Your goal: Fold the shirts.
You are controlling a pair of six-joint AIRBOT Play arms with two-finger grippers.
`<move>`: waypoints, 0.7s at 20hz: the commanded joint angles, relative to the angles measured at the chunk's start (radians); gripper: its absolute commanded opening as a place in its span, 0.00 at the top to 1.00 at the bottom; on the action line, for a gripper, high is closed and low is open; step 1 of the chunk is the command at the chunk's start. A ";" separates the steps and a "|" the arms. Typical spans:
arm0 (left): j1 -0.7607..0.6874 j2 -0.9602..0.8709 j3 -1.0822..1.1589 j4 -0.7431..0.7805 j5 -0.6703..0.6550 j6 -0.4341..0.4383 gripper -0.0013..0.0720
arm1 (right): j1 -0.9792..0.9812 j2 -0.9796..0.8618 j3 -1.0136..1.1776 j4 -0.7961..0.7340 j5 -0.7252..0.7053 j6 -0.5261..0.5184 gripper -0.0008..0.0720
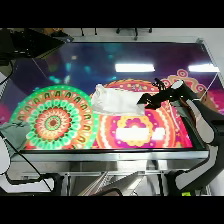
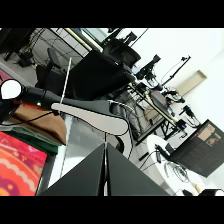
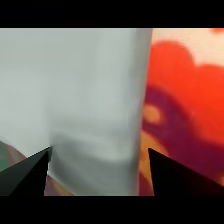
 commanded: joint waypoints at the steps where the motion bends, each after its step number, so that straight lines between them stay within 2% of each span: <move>1: 0.000 0.000 -0.002 0.000 0.011 0.001 0.96 | 0.004 -0.058 -0.008 0.153 -0.007 -0.103 0.21; 2: 0.000 0.000 -0.002 0.000 0.011 0.000 0.96 | 0.006 -0.056 -0.007 0.232 0.006 -0.175 0.67; 3: 0.000 0.000 -0.002 0.000 0.011 0.001 0.96 | 0.008 -0.050 -0.002 0.304 0.024 -0.218 0.86; 4: 0.000 0.000 -0.002 0.000 0.011 0.000 0.96 | 0.007 -0.037 0.016 0.343 0.041 -0.233 0.93; 5: 0.000 0.000 -0.002 0.000 0.011 0.000 0.96 | 0.005 -0.013 0.049 0.355 0.055 -0.233 0.96; 9: 0.000 0.000 -0.002 0.000 0.010 -0.003 0.96 | -0.068 0.147 0.261 0.449 0.047 -0.229 0.96; 14: -0.001 0.000 -0.002 0.000 0.010 -0.007 0.96 | -0.282 0.238 0.457 0.468 -0.073 -0.106 0.96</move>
